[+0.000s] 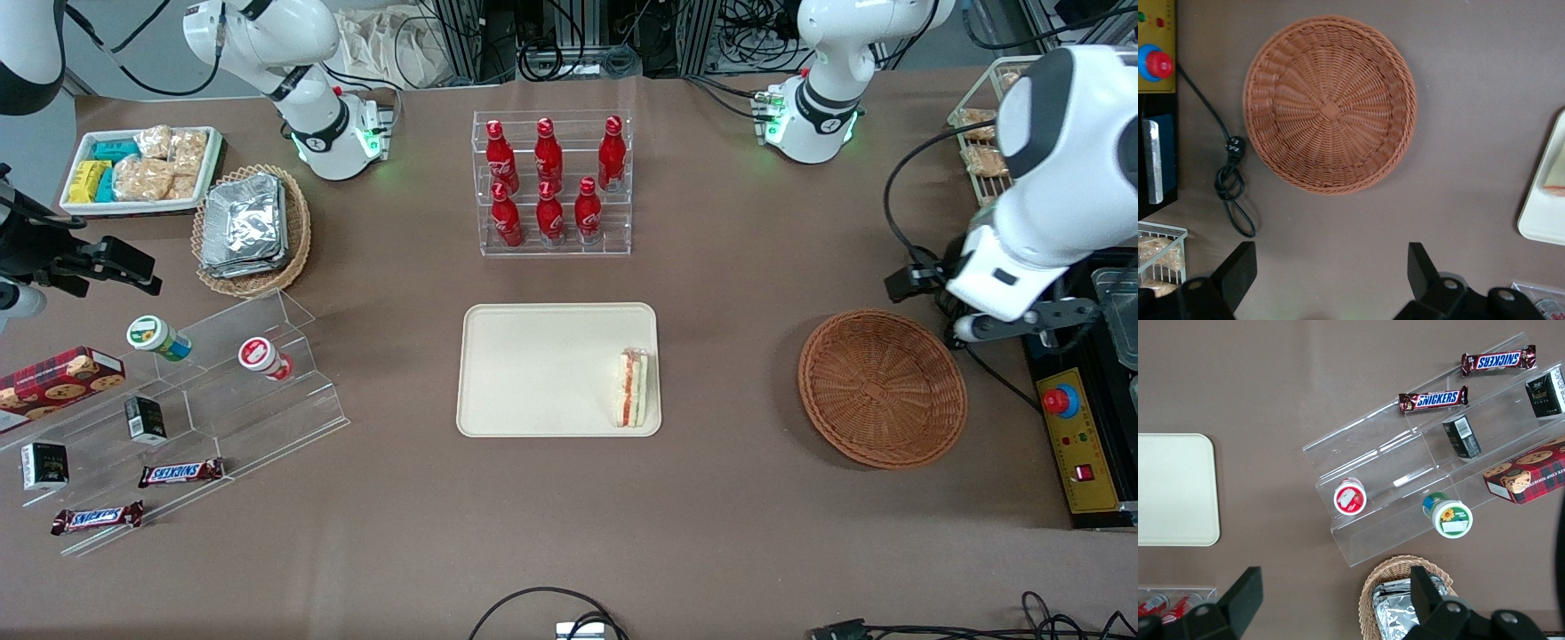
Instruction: Place sandwich from basket to tray
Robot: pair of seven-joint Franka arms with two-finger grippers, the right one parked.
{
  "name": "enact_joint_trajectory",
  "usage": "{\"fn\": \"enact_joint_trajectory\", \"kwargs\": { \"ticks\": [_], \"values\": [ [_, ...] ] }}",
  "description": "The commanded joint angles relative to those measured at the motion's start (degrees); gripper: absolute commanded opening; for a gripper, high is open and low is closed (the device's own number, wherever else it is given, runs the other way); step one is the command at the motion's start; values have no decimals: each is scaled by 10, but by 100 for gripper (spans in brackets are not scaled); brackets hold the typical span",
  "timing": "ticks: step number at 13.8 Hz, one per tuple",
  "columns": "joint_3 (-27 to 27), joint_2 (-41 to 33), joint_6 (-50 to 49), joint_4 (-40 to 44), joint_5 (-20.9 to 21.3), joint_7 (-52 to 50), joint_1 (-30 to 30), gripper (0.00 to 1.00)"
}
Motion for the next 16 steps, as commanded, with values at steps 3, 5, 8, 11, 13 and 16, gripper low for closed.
{"fn": "enact_joint_trajectory", "kwargs": {
  "ticks": [3,5,8,11,13,16],
  "values": [
    [-8,10,-22,20,-9,-6,8,100],
    [-9,6,-23,21,-9,-6,7,100],
    [-9,4,-24,21,-10,-3,8,100],
    [-5,2,-38,24,-21,1,5,100],
    [19,5,-40,34,-24,2,-20,100],
    [97,9,-40,50,-51,6,-88,100]
  ]
}}
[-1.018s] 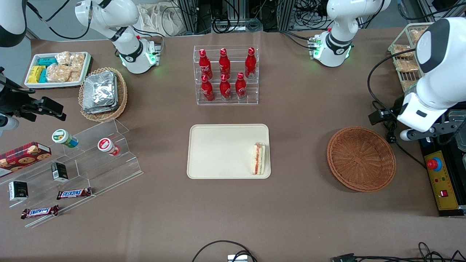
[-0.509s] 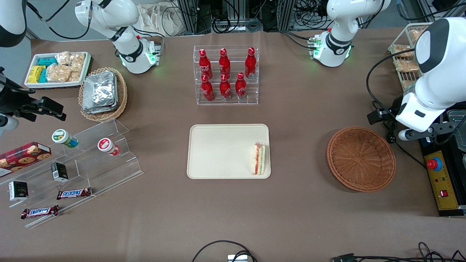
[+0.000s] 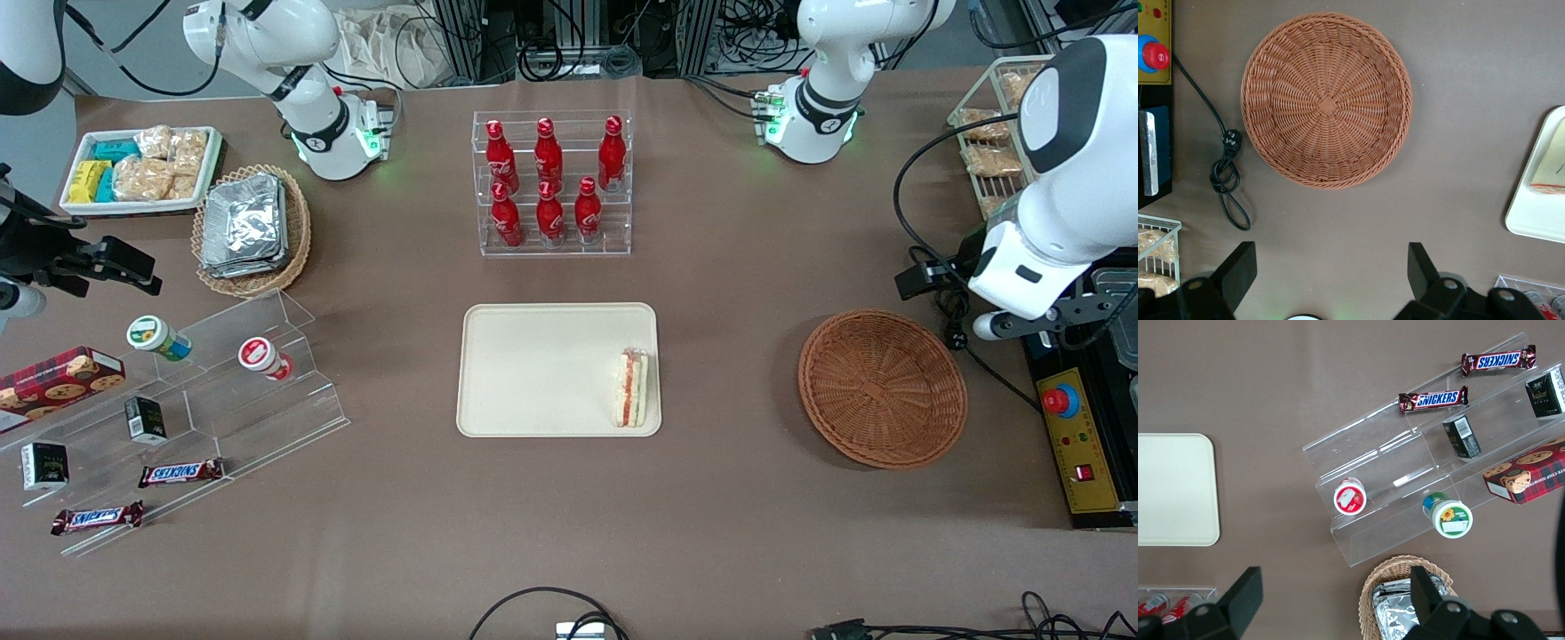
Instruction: Place sandwich from basket to tray
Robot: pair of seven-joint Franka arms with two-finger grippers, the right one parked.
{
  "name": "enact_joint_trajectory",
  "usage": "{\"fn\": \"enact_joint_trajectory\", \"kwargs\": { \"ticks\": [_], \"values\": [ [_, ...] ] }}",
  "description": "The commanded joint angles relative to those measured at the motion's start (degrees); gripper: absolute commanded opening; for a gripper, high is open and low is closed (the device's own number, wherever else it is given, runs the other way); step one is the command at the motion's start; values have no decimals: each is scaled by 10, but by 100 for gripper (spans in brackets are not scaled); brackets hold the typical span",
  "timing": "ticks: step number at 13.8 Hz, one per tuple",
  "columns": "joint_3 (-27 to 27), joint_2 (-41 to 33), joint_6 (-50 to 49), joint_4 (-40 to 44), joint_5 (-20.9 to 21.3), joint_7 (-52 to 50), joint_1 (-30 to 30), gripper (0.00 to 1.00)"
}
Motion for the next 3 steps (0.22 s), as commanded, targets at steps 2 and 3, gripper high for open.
{"fn": "enact_joint_trajectory", "kwargs": {
  "ticks": [2,3],
  "values": [
    [39,18,-17,43,-57,16,-18,100],
    [40,19,-17,43,-60,13,-17,100]
  ]
}}
